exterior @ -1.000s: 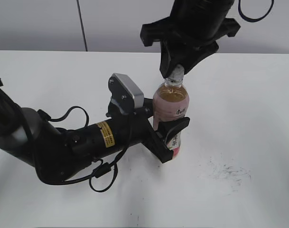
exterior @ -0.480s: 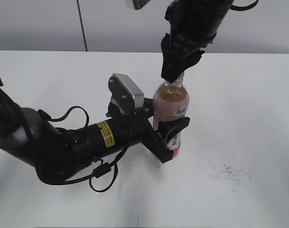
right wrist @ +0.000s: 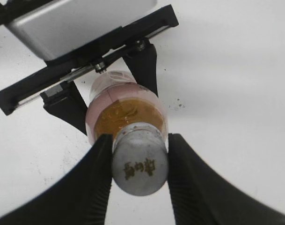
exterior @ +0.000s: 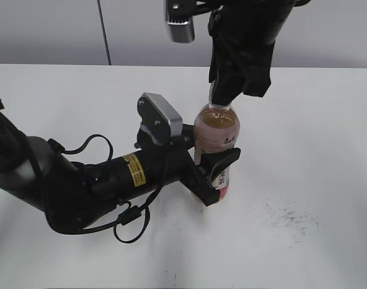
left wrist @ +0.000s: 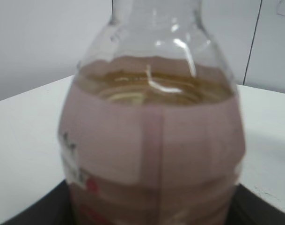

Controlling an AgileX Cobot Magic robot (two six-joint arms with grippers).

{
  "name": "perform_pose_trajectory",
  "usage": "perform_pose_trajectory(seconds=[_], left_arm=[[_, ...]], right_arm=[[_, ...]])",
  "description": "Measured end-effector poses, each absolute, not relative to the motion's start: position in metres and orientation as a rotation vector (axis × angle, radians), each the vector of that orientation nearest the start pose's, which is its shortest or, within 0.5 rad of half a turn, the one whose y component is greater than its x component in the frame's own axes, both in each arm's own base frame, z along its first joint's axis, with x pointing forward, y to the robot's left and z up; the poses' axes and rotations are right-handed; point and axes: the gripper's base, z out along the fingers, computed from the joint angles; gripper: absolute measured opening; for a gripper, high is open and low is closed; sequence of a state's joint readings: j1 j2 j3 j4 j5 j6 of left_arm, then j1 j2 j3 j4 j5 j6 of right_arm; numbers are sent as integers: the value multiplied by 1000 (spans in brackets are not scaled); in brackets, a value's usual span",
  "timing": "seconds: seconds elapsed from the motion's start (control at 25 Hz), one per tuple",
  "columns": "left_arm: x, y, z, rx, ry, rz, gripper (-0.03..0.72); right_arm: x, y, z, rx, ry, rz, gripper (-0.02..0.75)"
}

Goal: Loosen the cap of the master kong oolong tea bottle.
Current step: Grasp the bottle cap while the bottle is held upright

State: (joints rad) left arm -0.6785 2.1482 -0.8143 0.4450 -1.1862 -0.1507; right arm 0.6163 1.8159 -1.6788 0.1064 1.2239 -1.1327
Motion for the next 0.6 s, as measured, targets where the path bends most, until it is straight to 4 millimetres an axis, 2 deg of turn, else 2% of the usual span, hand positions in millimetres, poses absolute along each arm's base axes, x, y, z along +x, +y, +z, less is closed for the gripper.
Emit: perform_pose_trajectory(seconds=[0.4,0.6], left_arm=[[266,-261,100,884,1485,-829,389],[265,-261,100,891,1482,-830,389]], right_arm=[[307,230,313,-2213,1752,17,271],[296,226,333,-2161,1716,47,271]])
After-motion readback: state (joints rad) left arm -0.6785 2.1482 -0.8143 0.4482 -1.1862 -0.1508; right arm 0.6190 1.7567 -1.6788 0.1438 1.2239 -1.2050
